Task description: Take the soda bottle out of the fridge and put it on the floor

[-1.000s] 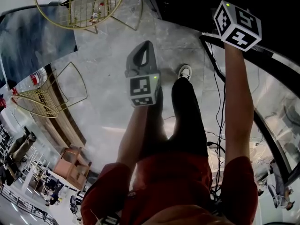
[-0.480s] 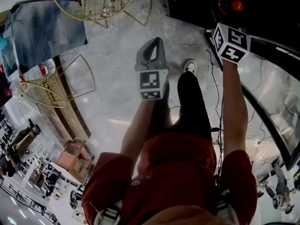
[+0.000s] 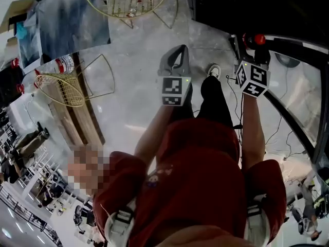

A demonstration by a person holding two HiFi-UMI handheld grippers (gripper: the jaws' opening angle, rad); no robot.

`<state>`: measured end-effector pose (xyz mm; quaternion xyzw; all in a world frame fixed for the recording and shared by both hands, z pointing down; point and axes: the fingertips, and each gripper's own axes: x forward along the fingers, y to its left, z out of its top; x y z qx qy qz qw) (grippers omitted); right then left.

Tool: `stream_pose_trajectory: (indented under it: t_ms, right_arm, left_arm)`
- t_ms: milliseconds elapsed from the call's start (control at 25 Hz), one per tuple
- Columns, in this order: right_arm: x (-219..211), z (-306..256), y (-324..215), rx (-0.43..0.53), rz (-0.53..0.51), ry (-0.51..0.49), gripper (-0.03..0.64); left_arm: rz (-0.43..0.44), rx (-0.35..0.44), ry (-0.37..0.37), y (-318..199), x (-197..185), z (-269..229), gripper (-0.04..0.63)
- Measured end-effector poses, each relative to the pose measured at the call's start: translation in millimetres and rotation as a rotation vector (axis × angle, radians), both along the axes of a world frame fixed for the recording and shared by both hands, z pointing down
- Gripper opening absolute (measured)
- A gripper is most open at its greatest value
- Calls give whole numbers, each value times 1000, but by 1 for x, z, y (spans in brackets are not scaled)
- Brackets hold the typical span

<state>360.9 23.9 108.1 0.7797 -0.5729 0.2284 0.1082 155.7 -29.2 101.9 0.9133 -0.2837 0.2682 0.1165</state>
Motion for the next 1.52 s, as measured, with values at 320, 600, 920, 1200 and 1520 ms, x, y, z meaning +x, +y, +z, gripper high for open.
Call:
stream_pose_trajectory:
  t_ms: [320, 600, 920, 1200, 1520]
  right_arm:
    - [-53, -65, 51, -33, -106, -63, 308]
    - [-94, -117, 78, 20, -150, -47, 309]
    - [-104, -158, 65, 118, -137, -31, 310]
    - [-108, -162, 69, 138, -145, -64, 310]
    - [-118, -163, 61, 145, -194, -64, 310]
  left_arm:
    - [5, 36, 48, 3, -16, -77, 0]
    - [21, 166, 124, 8, -25, -146, 0]
    - [16, 293, 132, 1, -45, -175, 0]
    - [-42, 306, 111, 4, -65, -179, 0]
    - [-77, 304, 96, 8, -78, -179, 0]
